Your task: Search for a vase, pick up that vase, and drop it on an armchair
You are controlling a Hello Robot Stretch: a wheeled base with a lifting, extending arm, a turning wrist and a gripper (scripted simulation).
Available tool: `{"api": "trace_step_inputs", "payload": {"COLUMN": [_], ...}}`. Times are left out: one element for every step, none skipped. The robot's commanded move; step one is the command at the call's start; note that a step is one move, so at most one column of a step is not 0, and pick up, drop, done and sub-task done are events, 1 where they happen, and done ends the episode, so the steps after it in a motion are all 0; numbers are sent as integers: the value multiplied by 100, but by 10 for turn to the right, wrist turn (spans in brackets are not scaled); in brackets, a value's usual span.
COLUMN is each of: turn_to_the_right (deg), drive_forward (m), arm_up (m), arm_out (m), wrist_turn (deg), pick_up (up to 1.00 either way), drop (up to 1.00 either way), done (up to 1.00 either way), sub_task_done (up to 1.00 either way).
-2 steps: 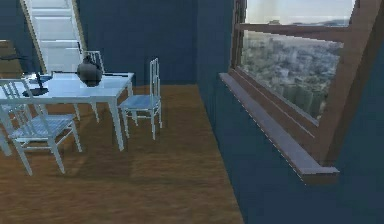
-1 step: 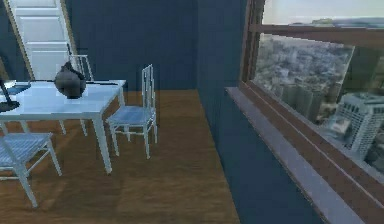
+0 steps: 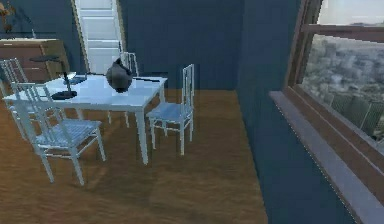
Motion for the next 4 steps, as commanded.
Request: {"api": "trace_step_inputs", "payload": {"turn_to_the_right": [-30,0,0,-450], "drive_forward": [0,100,35,0], "arm_up": [0,0,0,0], "arm_out": [0,0,0,0], "wrist_turn": [0,0,0,0], "pick_up": [0,0,0,0], "drop": [0,0,0,0], "done": [0,0,0,0], "sub_task_done": [0,0,0,0]}}
